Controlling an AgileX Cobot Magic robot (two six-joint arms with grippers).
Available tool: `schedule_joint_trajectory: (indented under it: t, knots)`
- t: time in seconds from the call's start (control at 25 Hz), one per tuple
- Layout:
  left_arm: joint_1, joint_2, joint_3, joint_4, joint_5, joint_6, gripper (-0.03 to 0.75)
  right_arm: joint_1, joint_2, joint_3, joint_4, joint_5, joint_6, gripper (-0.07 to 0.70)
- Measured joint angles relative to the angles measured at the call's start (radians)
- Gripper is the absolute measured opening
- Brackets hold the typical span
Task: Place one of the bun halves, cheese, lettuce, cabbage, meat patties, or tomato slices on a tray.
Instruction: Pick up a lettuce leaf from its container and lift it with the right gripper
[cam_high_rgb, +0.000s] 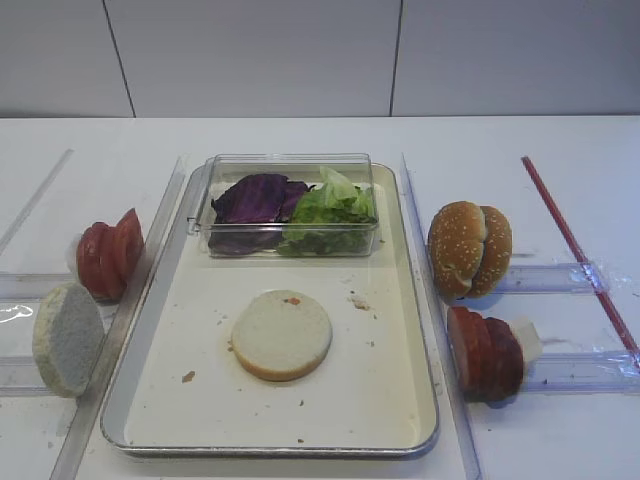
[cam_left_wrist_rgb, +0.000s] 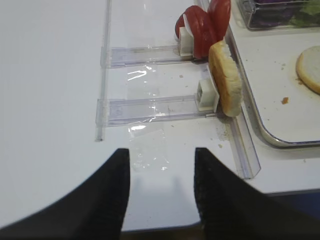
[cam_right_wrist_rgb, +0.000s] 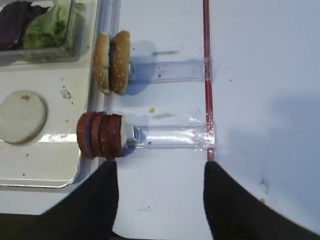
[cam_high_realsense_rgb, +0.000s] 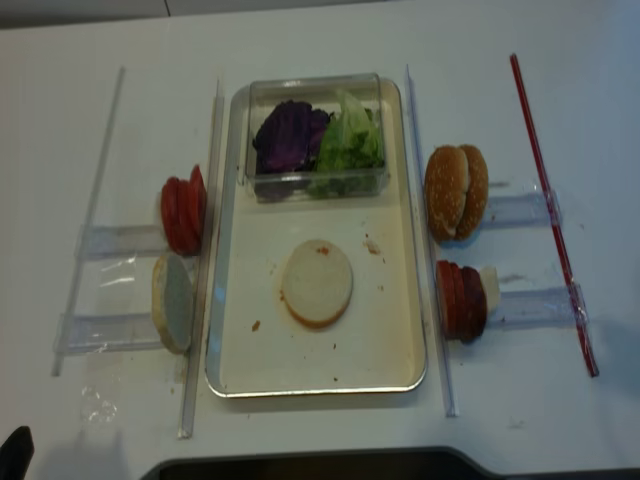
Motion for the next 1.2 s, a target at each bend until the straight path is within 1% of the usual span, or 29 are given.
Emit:
schedule_joint_trajectory:
  t: [0.24,0.4,0.48,0.56,0.72,0.8,0.92,0.96,1.08,1.2]
  knots:
    - [0.0,0.0,0.0,0.0,0.0,0.0,0.293,0.0,0.268,-0.202,0.036,0.0,0.018,0.403]
    - [0.0,0.0,0.0,0.0,0.0,0.0,0.293,0.0,0.44,-0.301,0.072,0.0,0.029,0.403]
    - [0.0,0.0,0.0,0.0,0.0,0.0,0.293,0.018,0.531,-0.346,0.075,0.0,0.035,0.403]
    - [0.0,0.0,0.0,0.0,0.0,0.0,0.293,0.065,0.614,-0.399,0.071,-0.004,0.054,0.403]
    - [0.0,0.0,0.0,0.0,0.0,0.0,0.293,0.22,0.787,-0.509,0.029,-0.008,0.126,0.406]
    - [0.0,0.0,0.0,0.0,0.0,0.0,0.293,0.297,0.882,-0.567,0.006,-0.008,0.166,0.44]
    - [0.0,0.0,0.0,0.0,0.0,0.0,0.293,0.382,1.012,-0.662,-0.005,-0.014,0.198,0.515]
    - [0.0,0.0,0.0,0.0,0.0,0.0,0.293,0.401,1.049,-0.698,-0.005,-0.014,0.201,0.533]
    - [0.0,0.0,0.0,0.0,0.0,0.0,0.293,0.448,1.175,-0.807,-0.01,-0.014,0.205,0.554]
    - [0.0,0.0,0.0,0.0,0.0,0.0,0.293,0.464,1.277,-0.908,-0.016,-0.017,0.203,0.558]
